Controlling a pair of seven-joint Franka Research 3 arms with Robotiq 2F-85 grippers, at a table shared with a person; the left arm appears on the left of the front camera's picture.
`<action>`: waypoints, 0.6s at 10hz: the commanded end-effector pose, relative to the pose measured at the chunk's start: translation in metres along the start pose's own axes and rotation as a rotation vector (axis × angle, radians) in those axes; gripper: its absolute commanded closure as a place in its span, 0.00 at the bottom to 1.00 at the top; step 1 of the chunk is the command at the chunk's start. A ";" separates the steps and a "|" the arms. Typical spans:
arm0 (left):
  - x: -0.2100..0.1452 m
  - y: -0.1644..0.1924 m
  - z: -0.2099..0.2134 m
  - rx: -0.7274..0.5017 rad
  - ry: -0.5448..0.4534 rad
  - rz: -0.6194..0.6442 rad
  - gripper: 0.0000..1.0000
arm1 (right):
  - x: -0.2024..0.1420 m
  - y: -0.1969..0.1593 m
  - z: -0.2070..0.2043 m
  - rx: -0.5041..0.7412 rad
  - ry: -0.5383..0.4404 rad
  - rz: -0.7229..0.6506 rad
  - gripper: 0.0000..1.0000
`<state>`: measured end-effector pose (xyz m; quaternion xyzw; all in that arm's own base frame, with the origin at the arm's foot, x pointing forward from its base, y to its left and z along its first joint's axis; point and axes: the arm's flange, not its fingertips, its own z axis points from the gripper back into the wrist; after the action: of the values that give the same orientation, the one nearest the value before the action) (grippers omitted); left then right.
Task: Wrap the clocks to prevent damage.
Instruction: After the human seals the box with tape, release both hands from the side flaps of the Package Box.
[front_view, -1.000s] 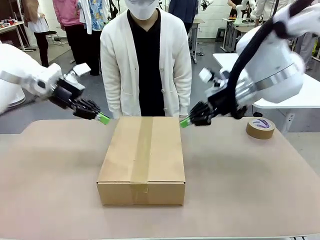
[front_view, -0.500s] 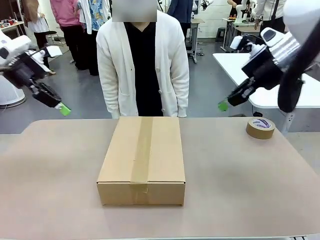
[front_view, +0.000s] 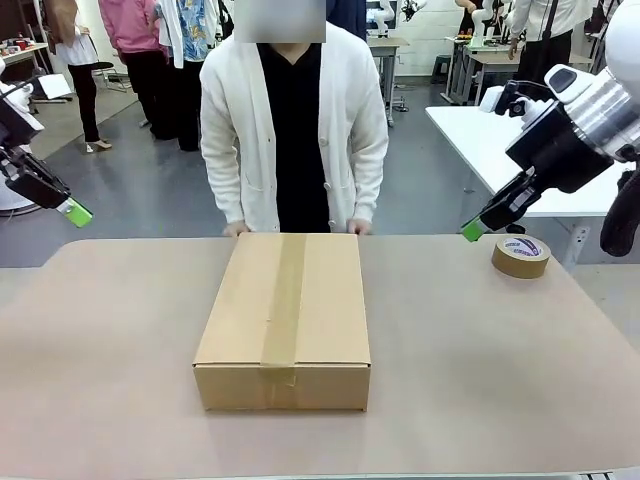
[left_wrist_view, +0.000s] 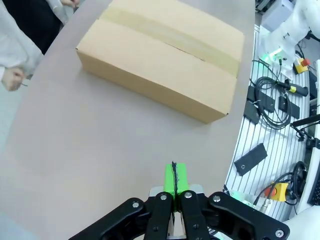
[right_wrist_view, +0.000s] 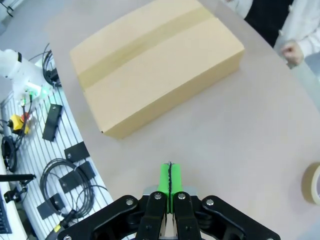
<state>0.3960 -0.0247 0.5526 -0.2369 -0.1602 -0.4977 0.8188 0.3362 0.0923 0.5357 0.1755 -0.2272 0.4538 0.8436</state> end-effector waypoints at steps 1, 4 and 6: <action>0.007 0.007 -0.005 0.000 0.008 0.003 1.00 | -0.002 -0.004 0.002 -0.016 -0.001 -0.025 0.99; 0.007 0.007 -0.005 0.000 0.008 0.003 1.00 | -0.002 -0.004 0.002 -0.016 -0.001 -0.025 0.99; 0.007 0.007 -0.005 0.000 0.008 0.003 1.00 | -0.002 -0.004 0.002 -0.016 -0.001 -0.025 0.99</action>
<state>0.4032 -0.0295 0.5482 -0.2406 -0.1558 -0.5009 0.8166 0.3381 0.0858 0.5365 0.1797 -0.2312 0.4491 0.8441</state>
